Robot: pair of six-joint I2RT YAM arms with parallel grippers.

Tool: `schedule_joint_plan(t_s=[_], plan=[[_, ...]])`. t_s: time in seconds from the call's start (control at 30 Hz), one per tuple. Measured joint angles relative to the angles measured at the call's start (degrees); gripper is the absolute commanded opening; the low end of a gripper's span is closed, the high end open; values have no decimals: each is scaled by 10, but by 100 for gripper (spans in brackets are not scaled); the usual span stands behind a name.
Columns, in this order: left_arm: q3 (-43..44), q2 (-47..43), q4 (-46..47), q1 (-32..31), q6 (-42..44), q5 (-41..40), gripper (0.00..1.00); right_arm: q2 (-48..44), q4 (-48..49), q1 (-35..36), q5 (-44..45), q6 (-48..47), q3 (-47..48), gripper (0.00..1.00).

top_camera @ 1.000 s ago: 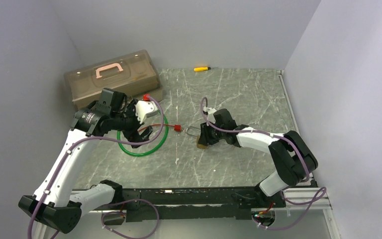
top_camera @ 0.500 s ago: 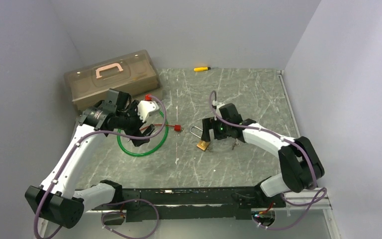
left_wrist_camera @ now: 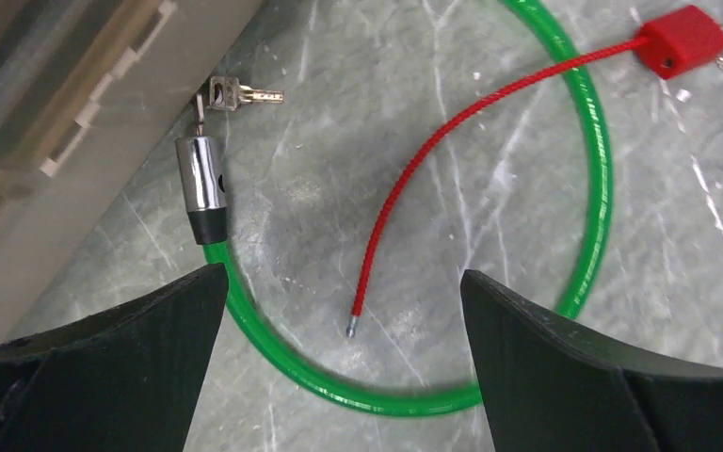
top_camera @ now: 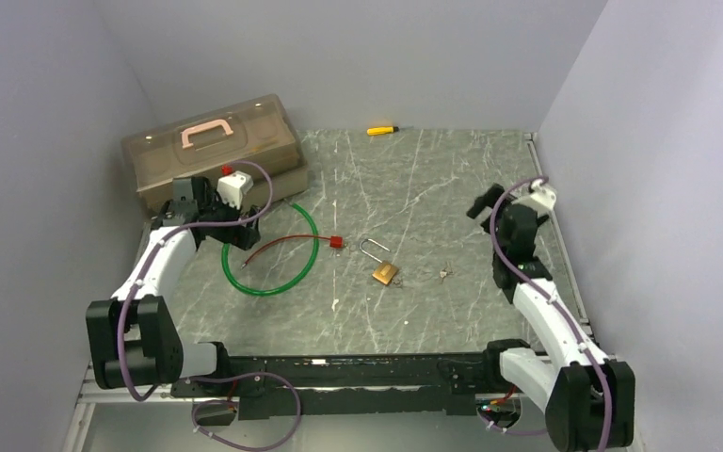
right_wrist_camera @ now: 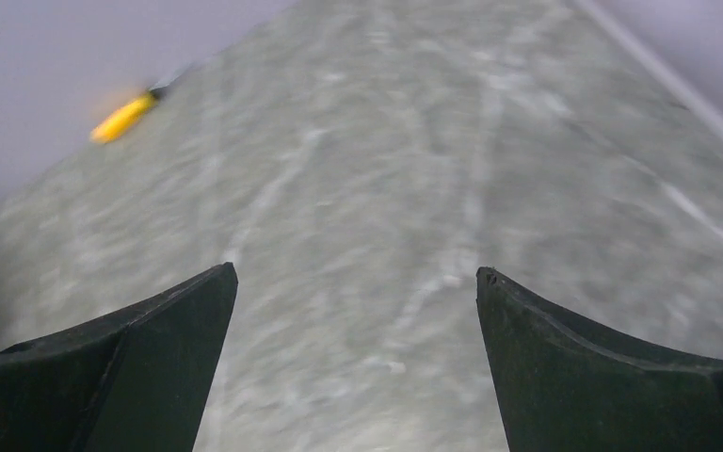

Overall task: Unlock with the key
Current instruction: Reset both arms

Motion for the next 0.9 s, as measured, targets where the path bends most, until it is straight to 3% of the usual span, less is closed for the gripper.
schedule_joint_plan(t_s=[0.13, 0.33, 0.7, 0.9], plan=[[-80, 8, 126, 3, -42, -23, 99, -8, 91, -21, 151, -5, -107, 100], [-159, 35, 299, 9, -83, -37, 100, 60, 203, -78, 241, -66, -125, 100], [-265, 29, 541, 16, -108, -54, 100, 97, 304, -130, 221, -110, -181, 100], [-378, -1, 719, 28, -129, -61, 99, 93, 330, -129, 181, -112, -201, 100]])
